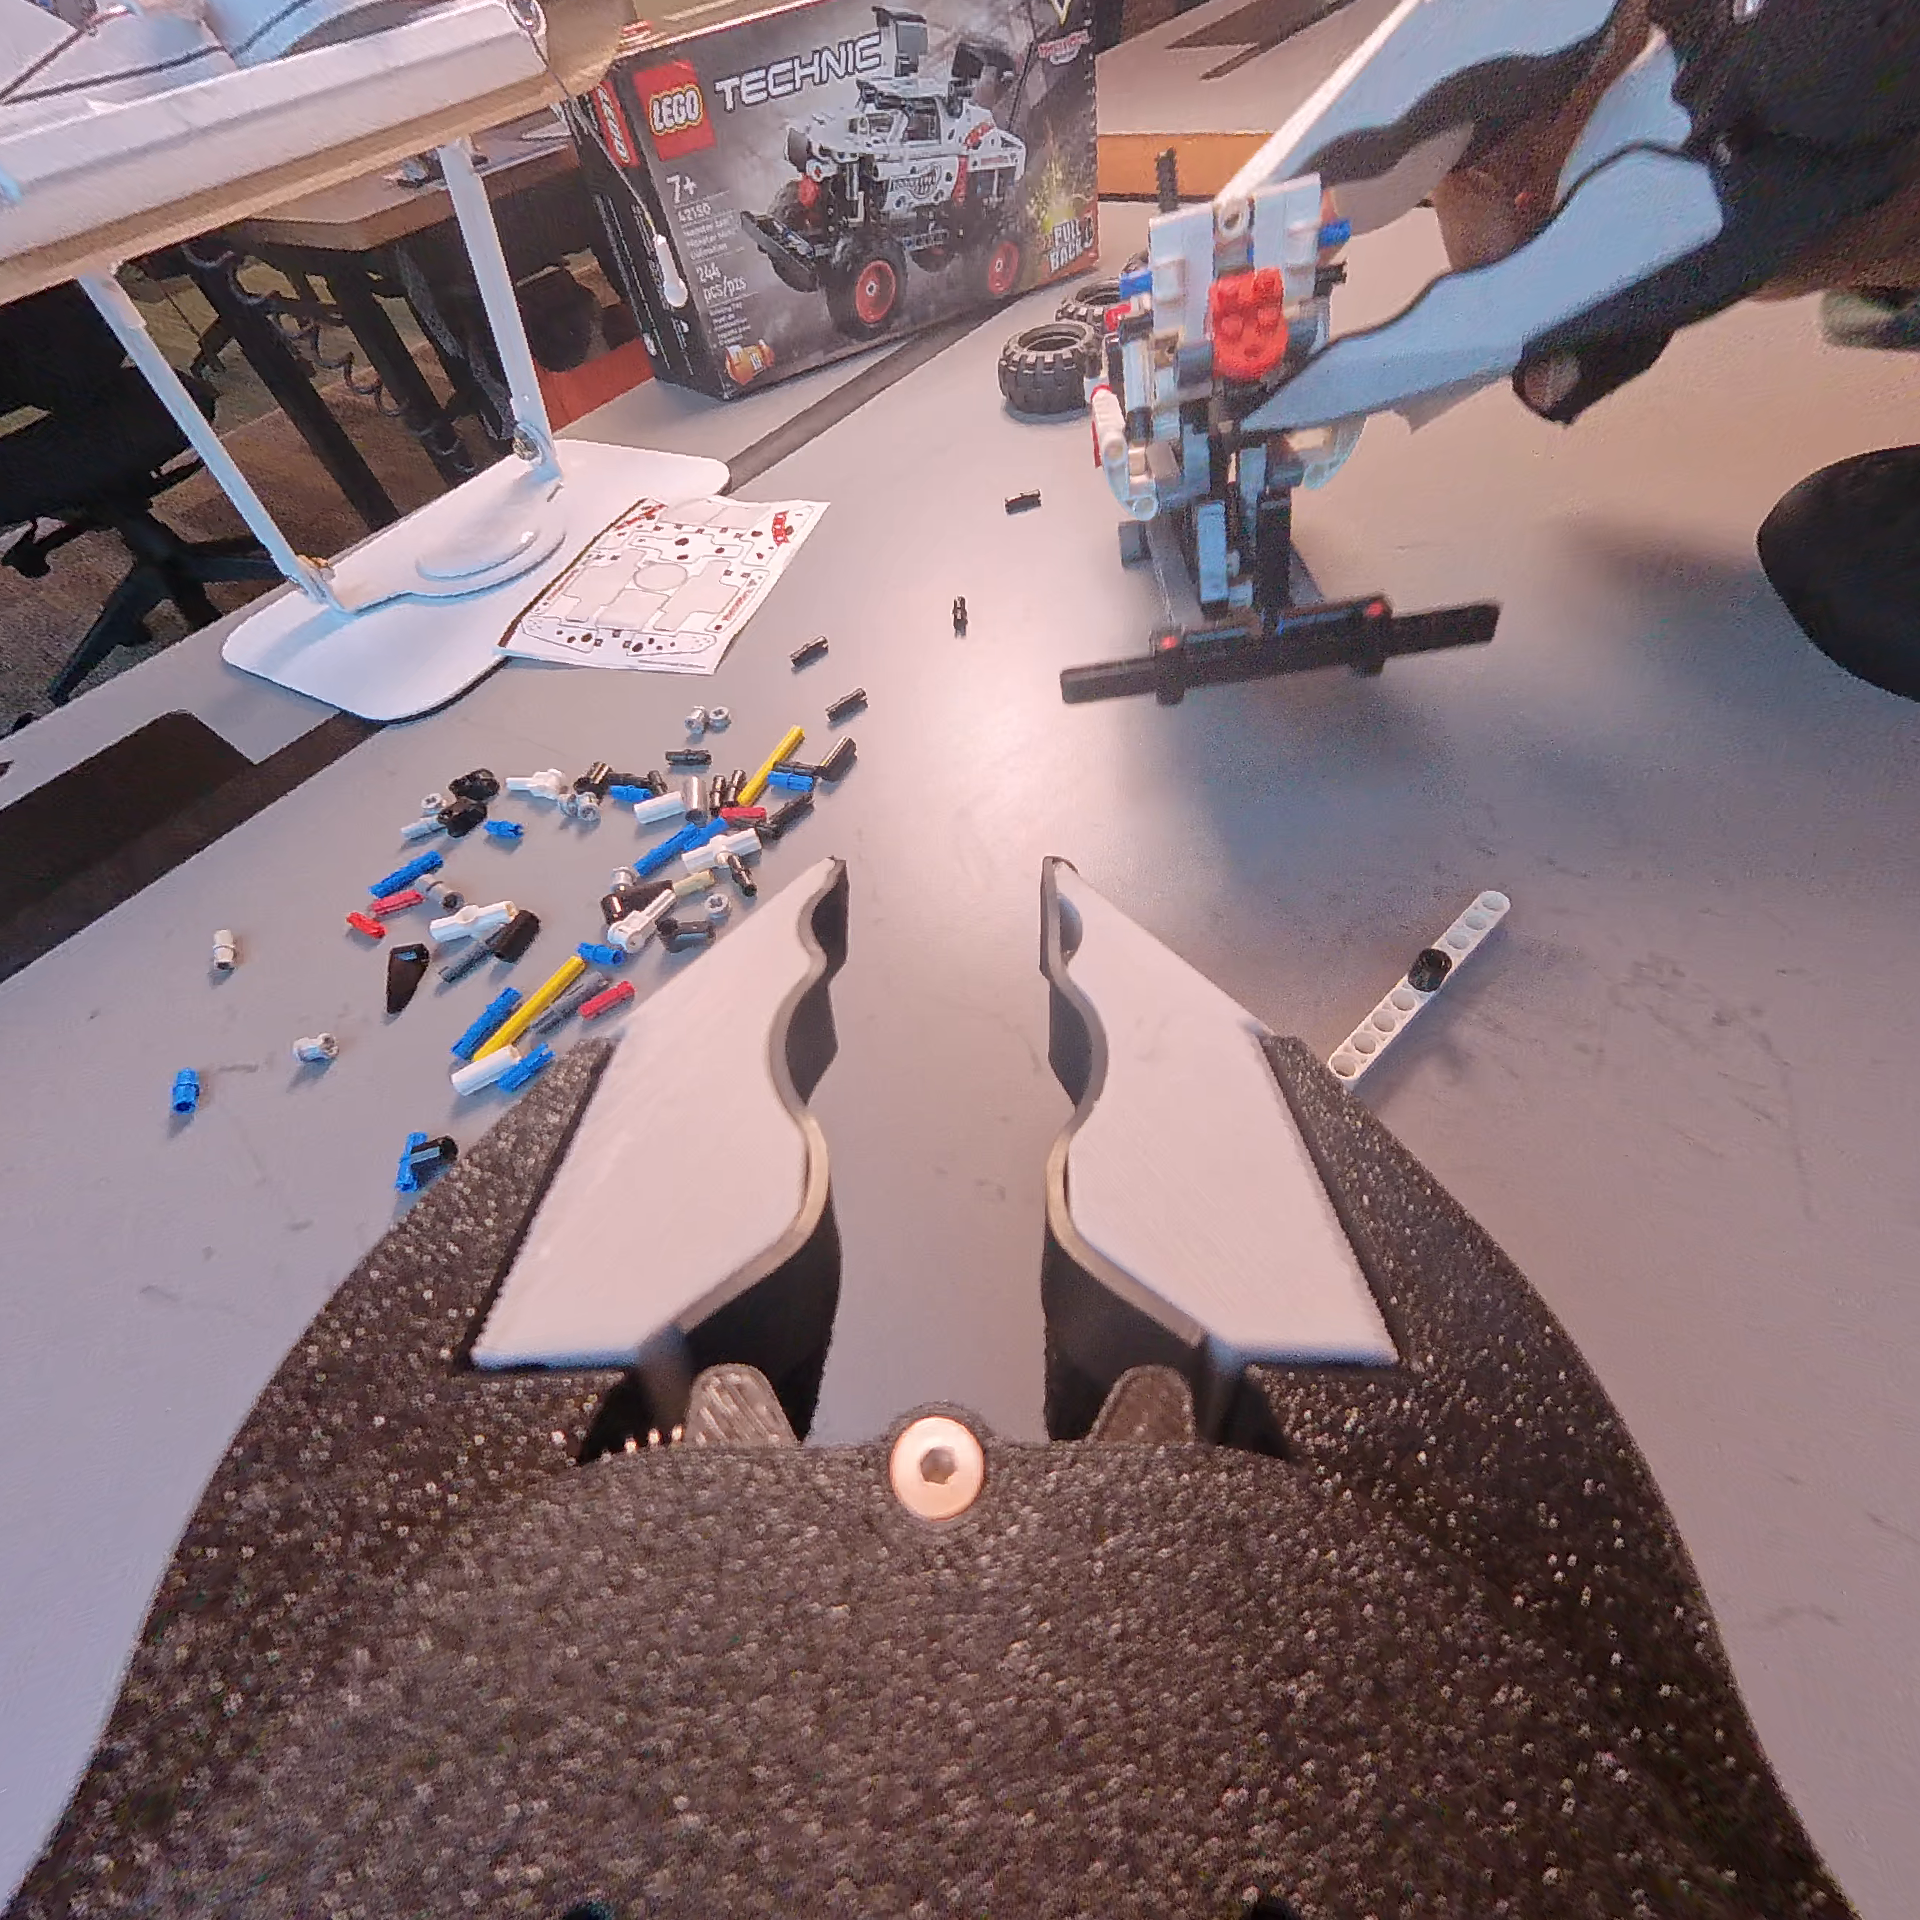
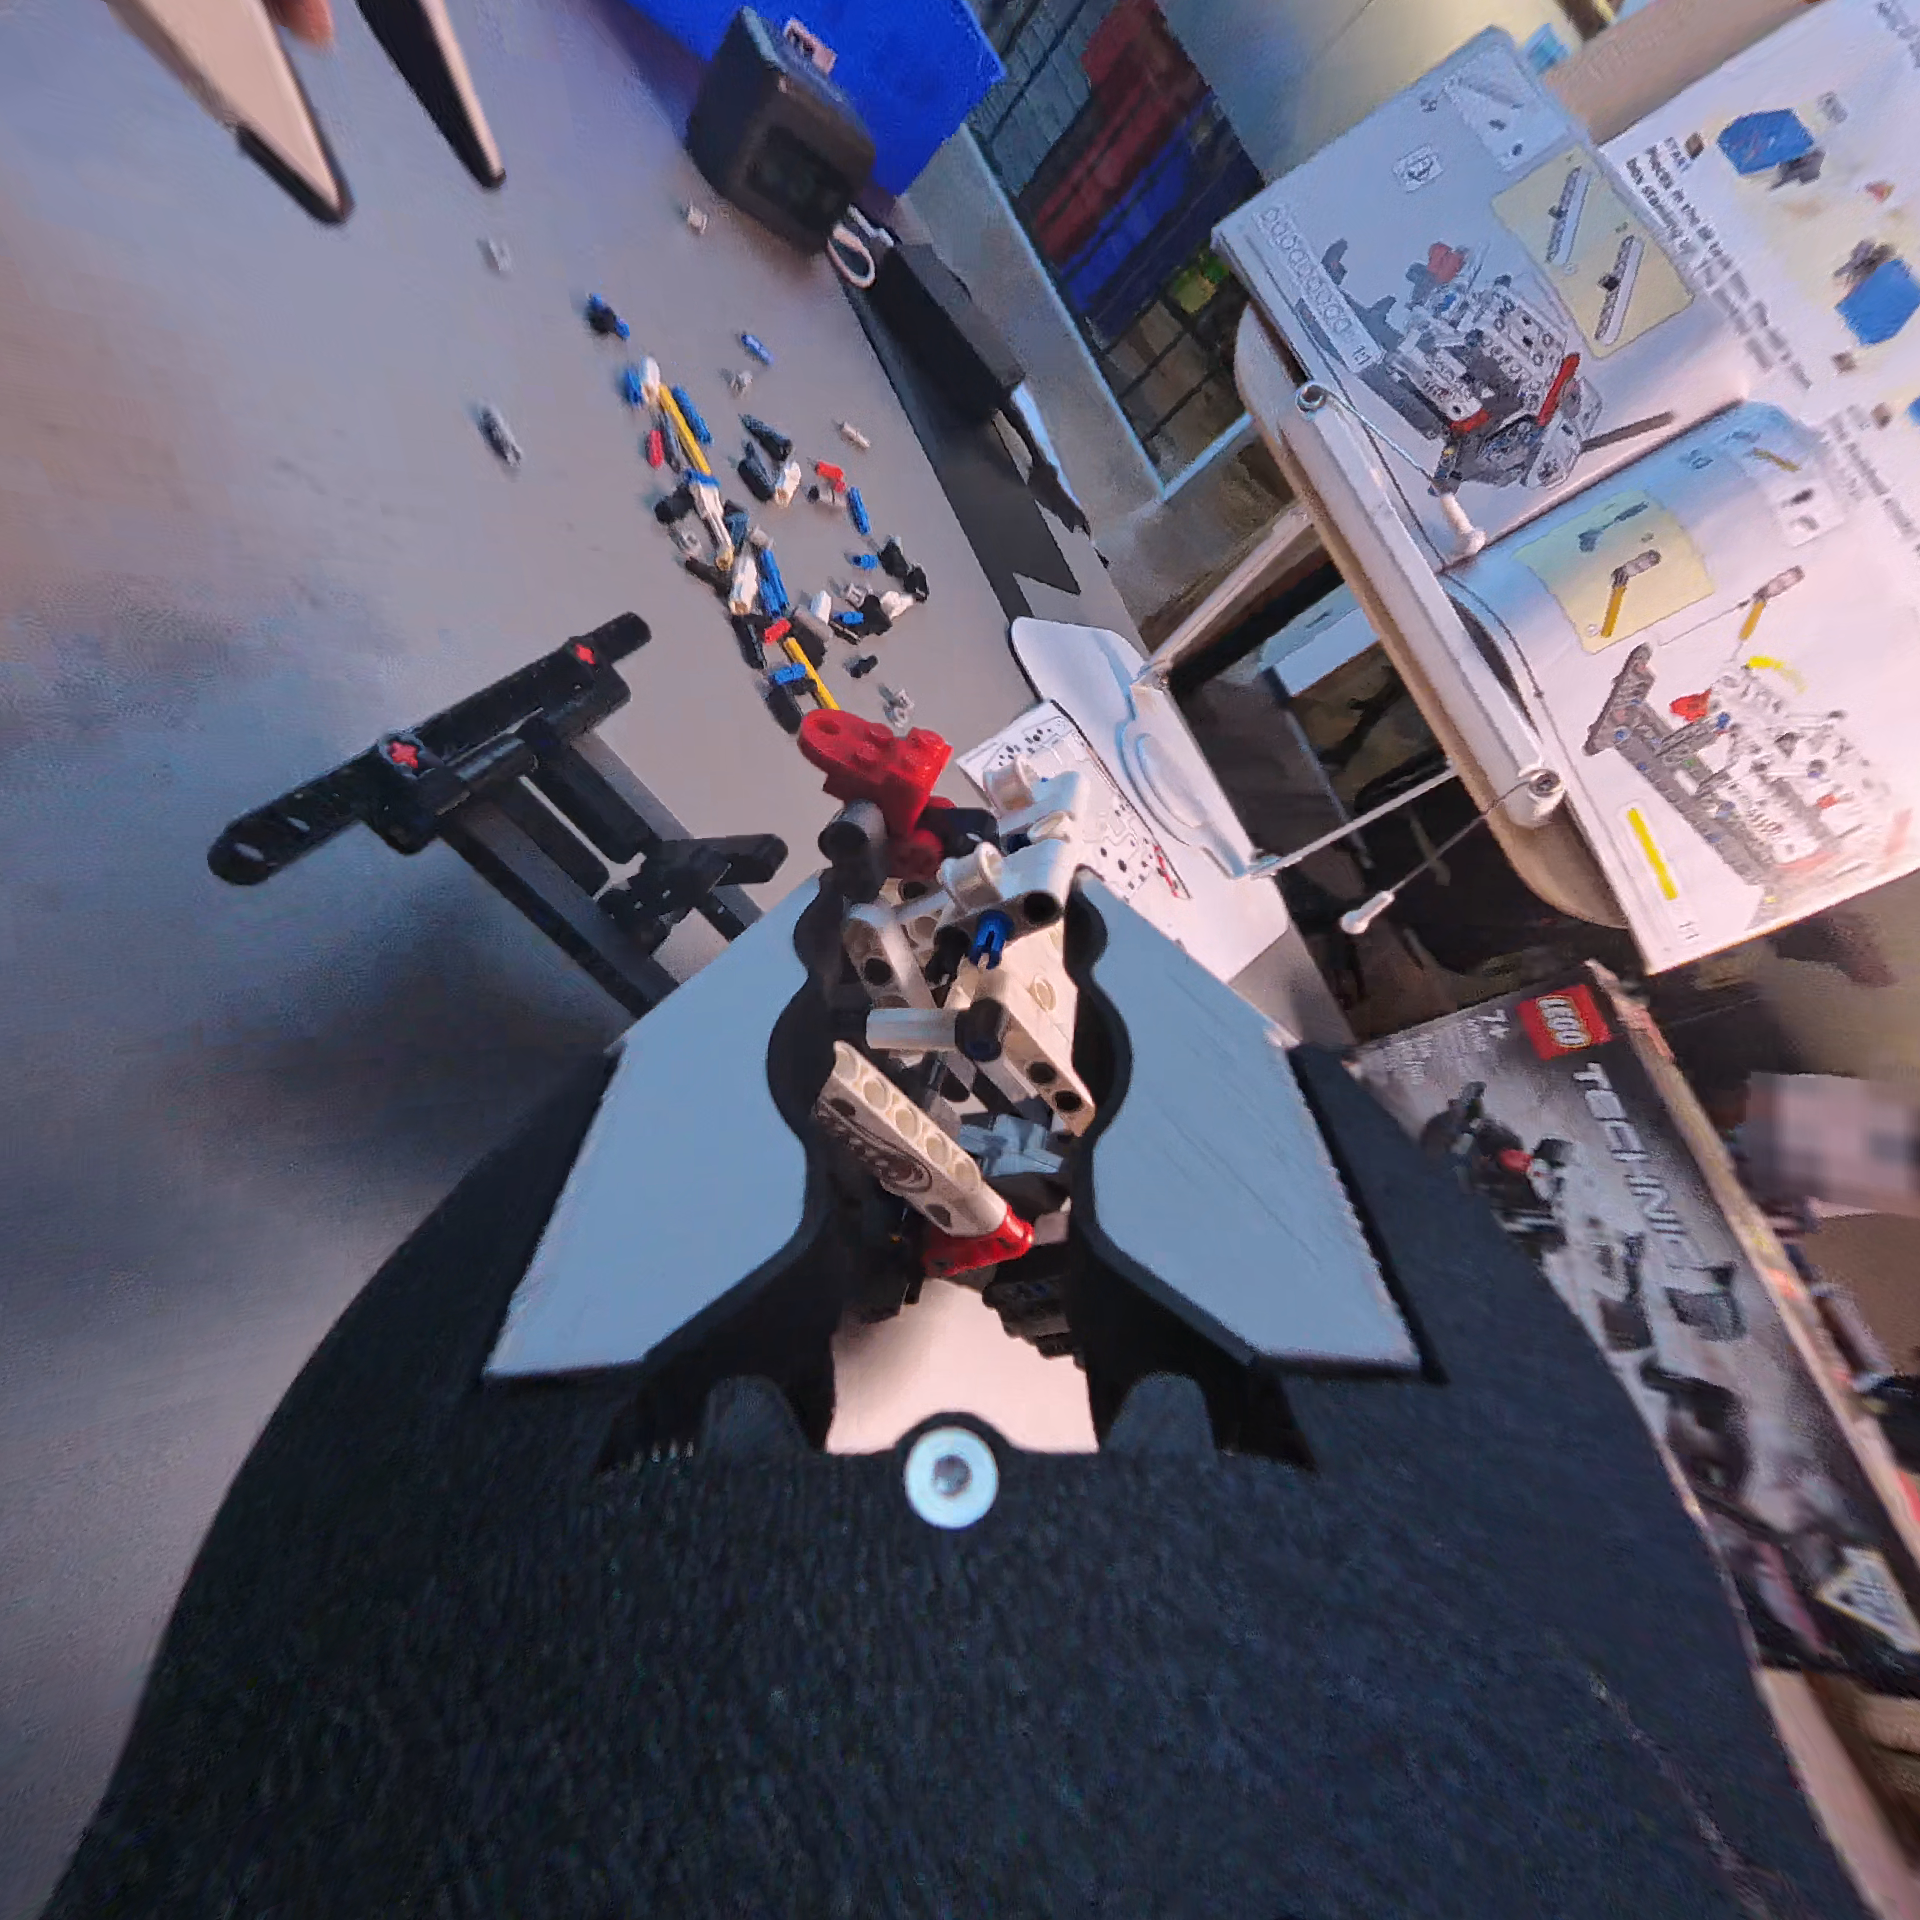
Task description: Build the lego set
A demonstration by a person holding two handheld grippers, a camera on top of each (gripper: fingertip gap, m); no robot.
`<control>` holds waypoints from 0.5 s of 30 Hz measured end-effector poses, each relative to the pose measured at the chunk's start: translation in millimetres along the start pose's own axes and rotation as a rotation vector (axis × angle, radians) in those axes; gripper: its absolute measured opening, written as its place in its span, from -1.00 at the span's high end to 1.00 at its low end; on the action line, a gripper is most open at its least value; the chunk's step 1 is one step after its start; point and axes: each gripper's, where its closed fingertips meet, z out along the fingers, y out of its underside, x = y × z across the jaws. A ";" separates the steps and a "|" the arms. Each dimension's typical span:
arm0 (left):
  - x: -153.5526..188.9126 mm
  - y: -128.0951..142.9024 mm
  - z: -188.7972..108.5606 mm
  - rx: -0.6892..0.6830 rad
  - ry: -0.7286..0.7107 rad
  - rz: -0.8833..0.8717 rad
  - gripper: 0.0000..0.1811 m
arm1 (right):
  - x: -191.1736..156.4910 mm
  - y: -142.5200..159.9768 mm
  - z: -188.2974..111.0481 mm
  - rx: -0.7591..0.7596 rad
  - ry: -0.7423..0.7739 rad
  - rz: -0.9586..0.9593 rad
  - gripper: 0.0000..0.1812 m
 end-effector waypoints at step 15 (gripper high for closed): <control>9.6 -2.2 1.3 -0.005 0.029 0.025 0.59 | 23.5 -9.5 4.4 0.125 -0.454 0.658 0.61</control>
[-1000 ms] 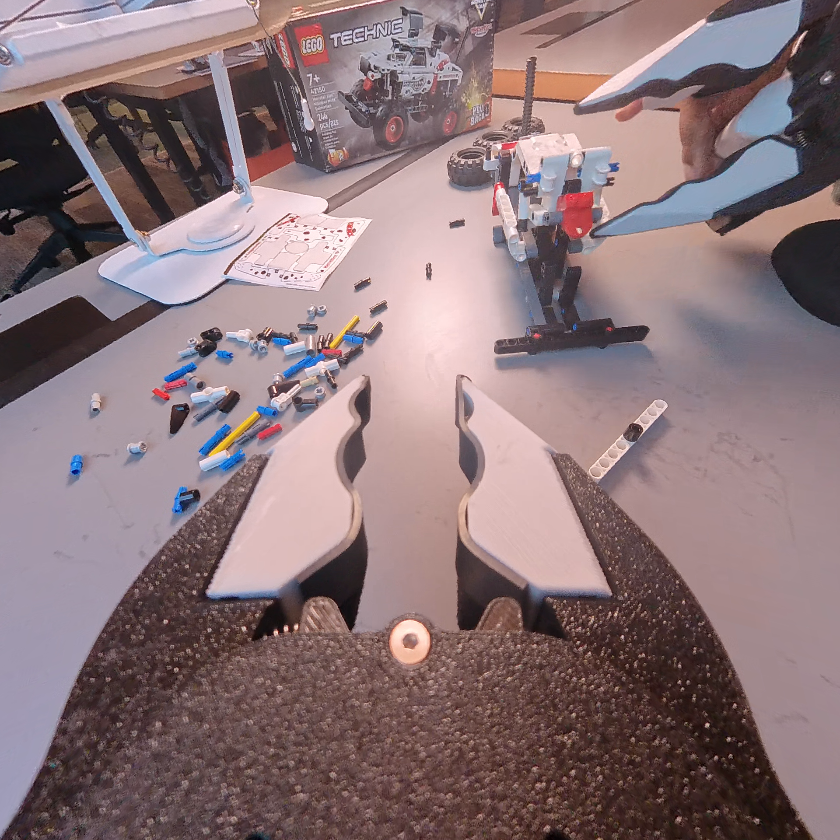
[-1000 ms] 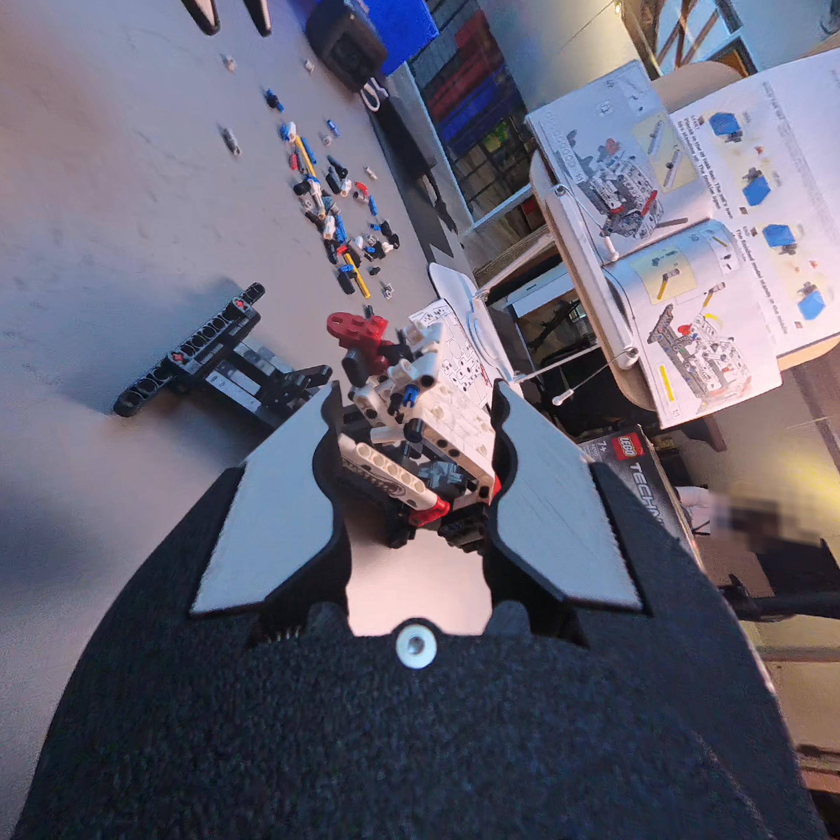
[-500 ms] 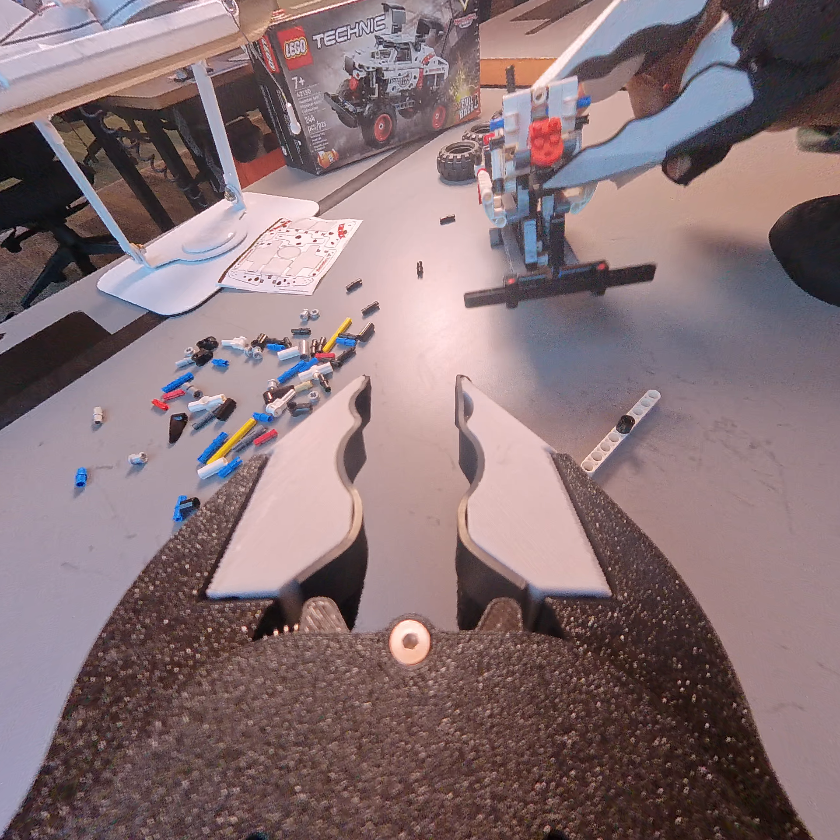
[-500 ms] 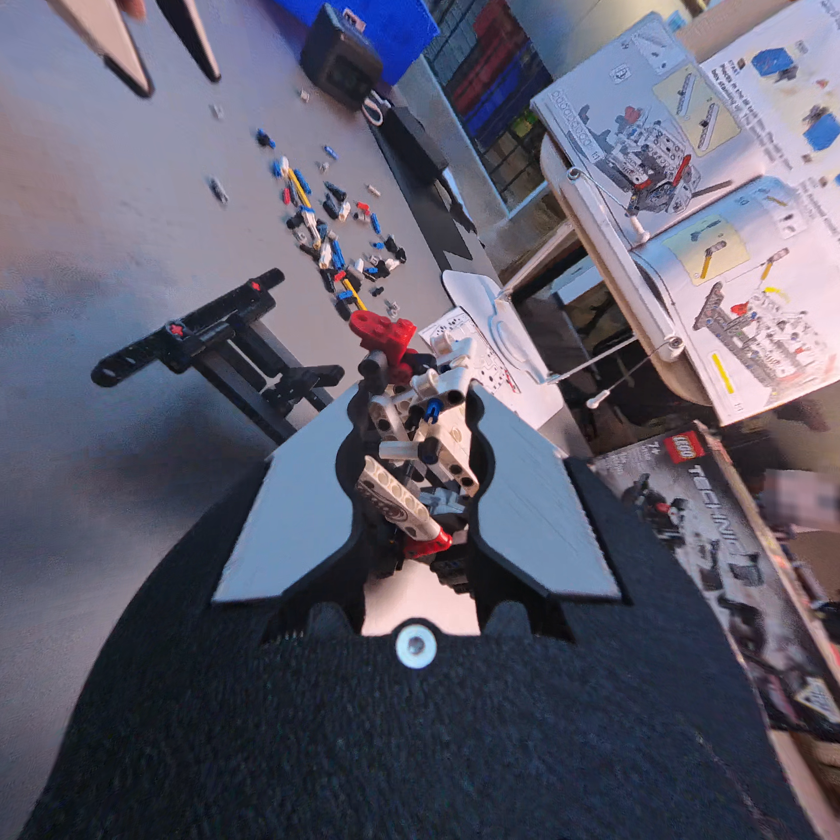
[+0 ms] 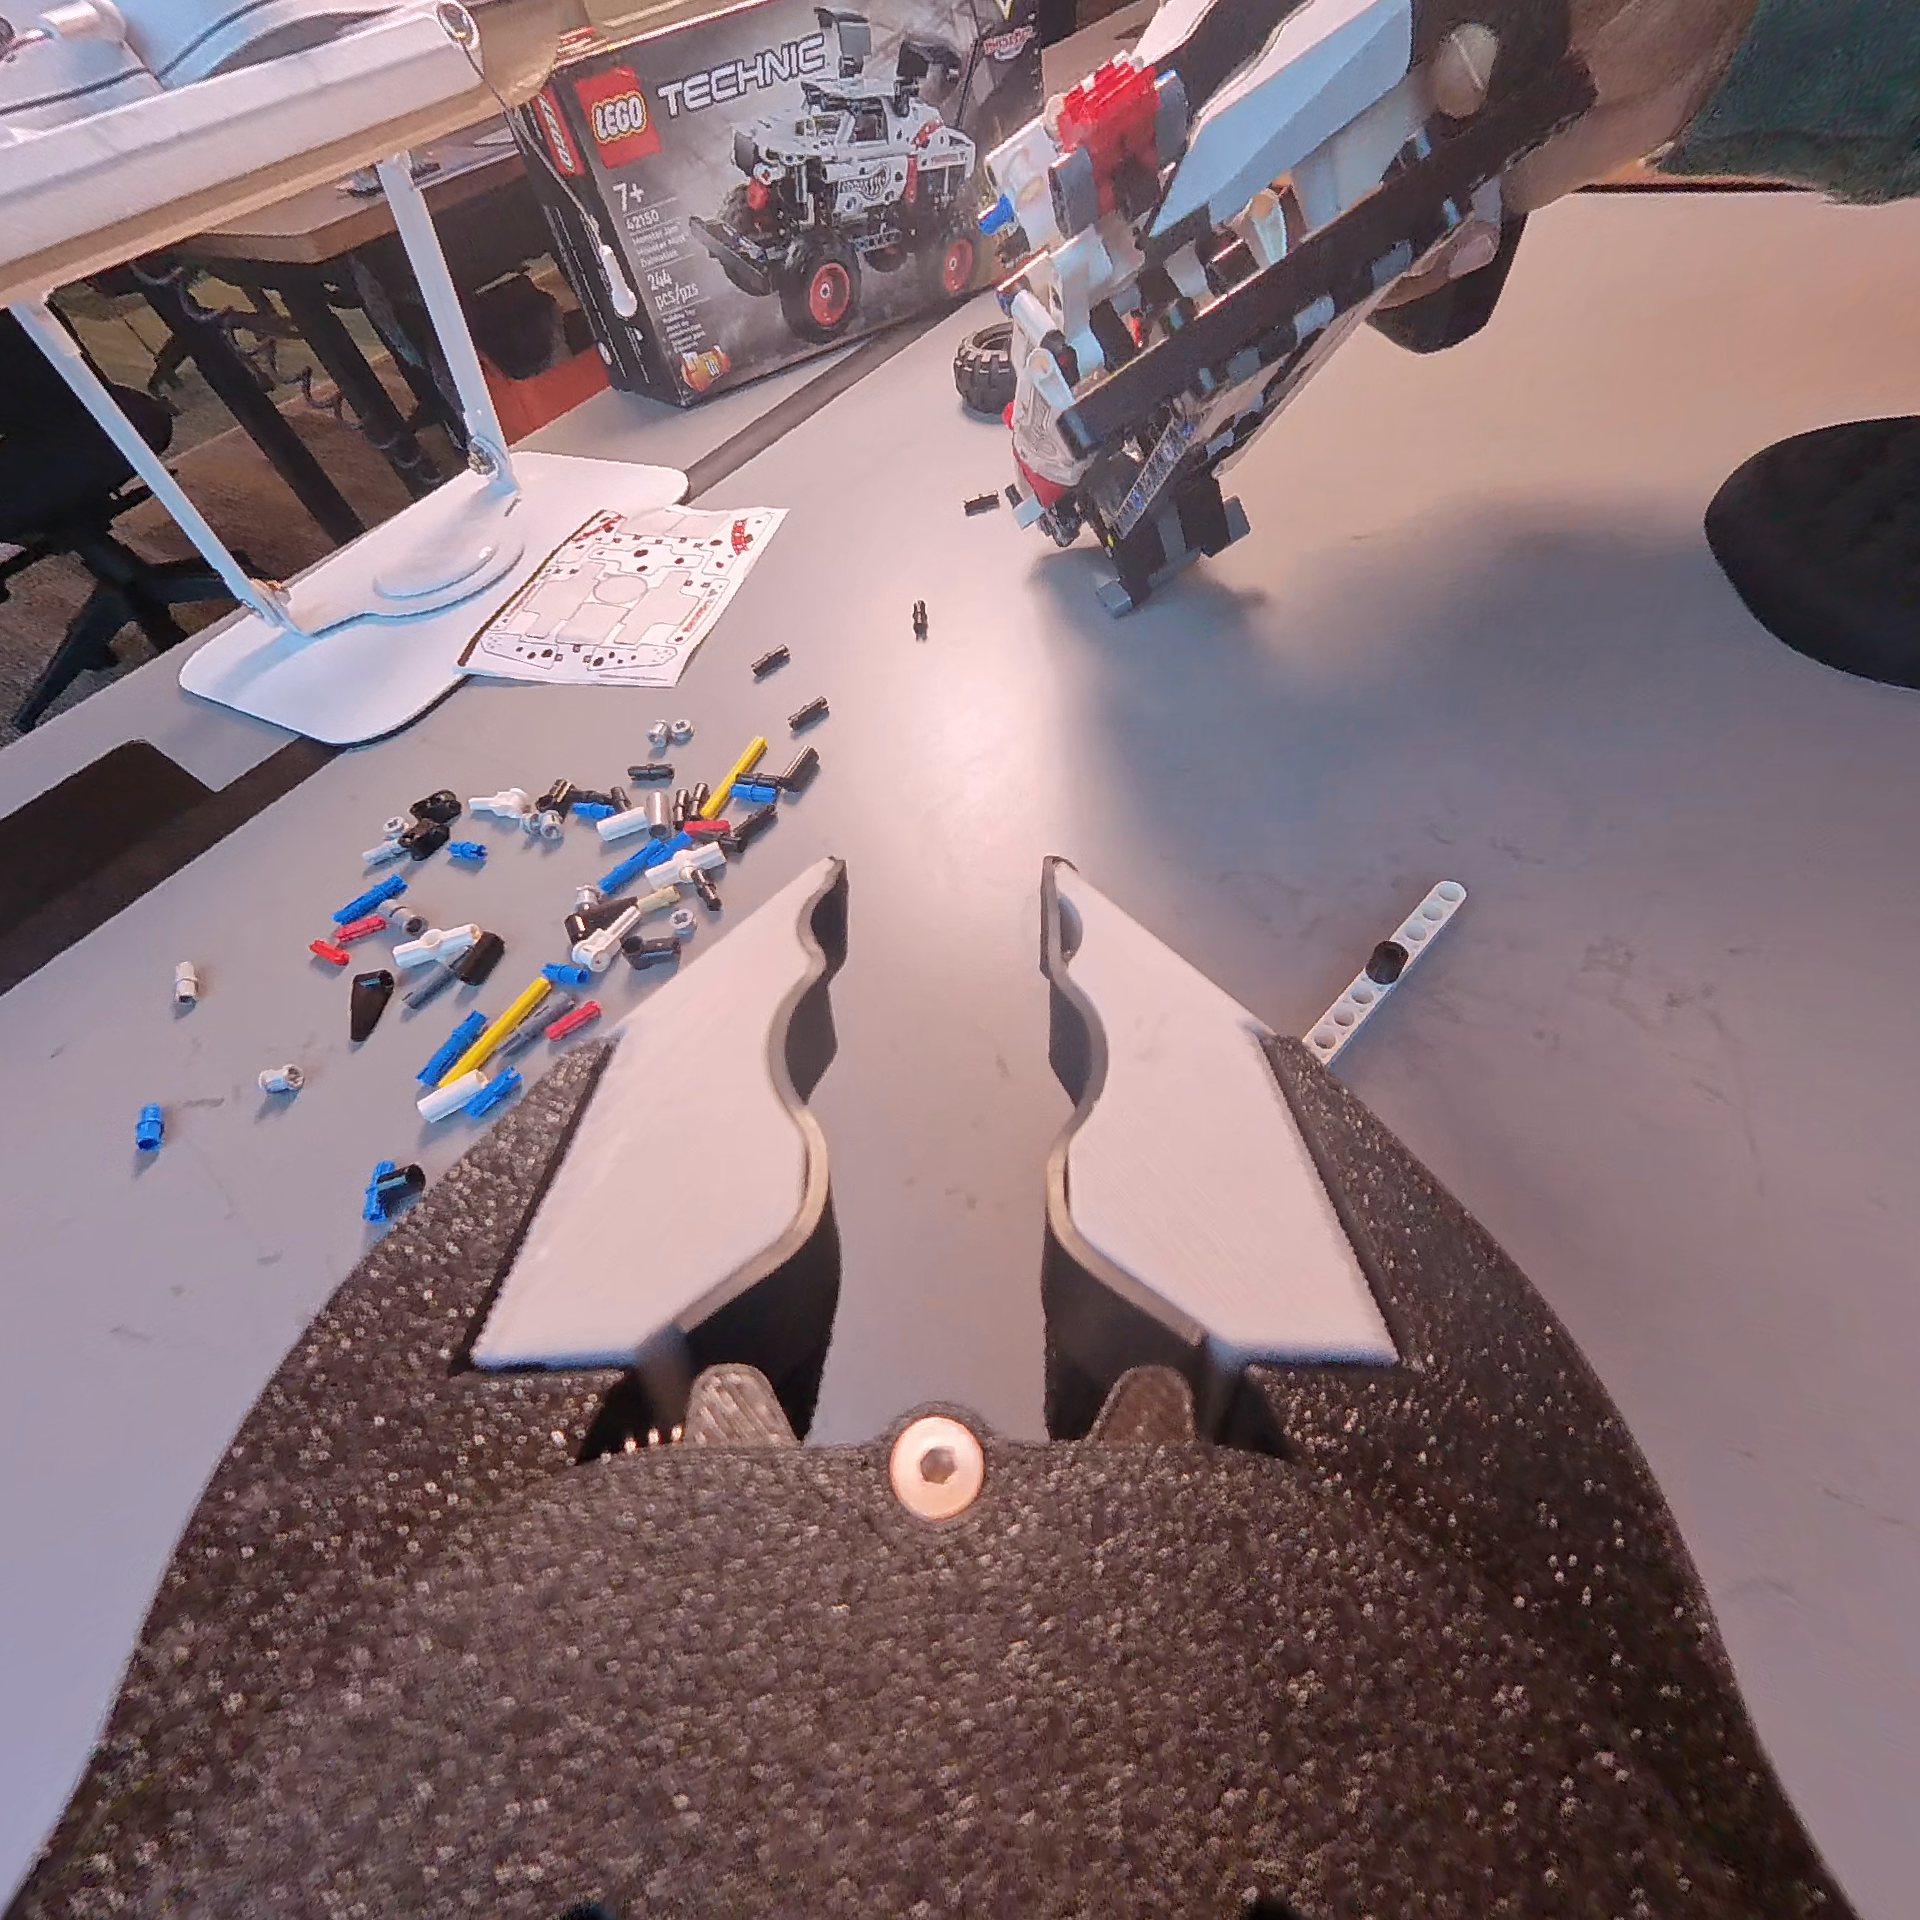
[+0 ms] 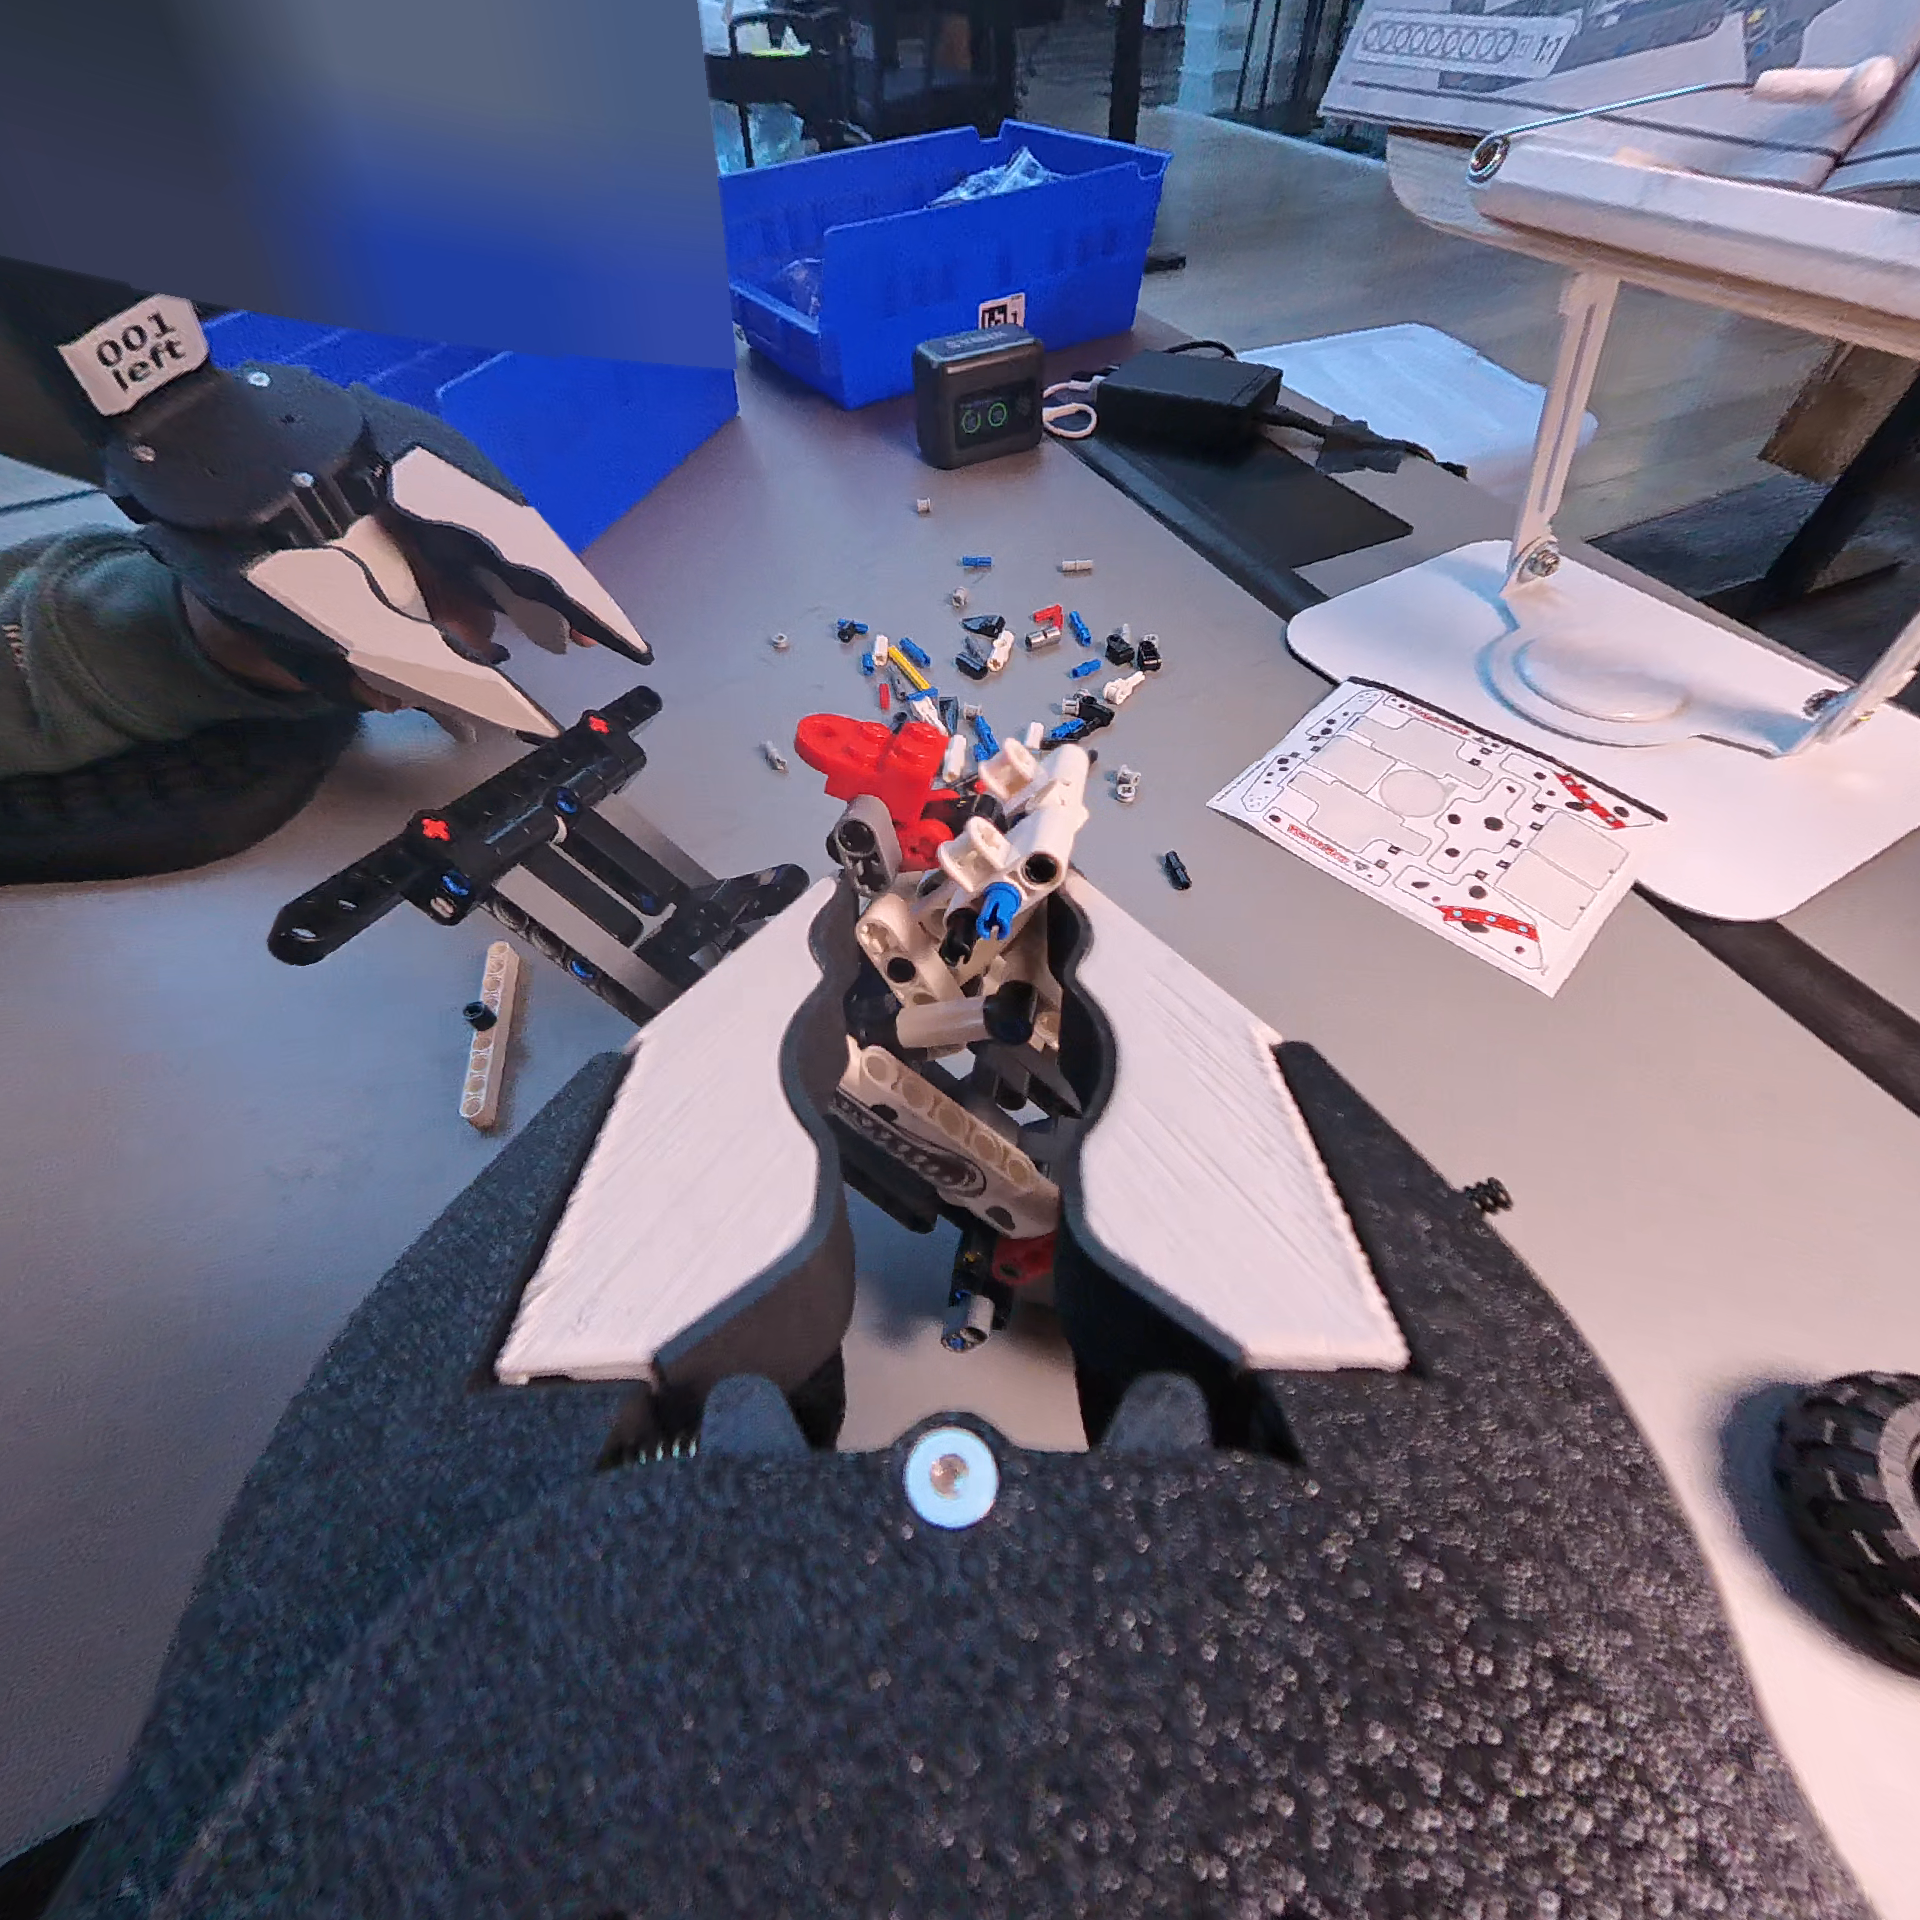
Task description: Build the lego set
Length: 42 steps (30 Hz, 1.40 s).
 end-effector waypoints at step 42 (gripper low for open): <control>4.9 4.3 2.6 -0.018 0.011 0.010 0.59 | -13.8 0.8 -22.9 0.090 -0.083 0.130 0.65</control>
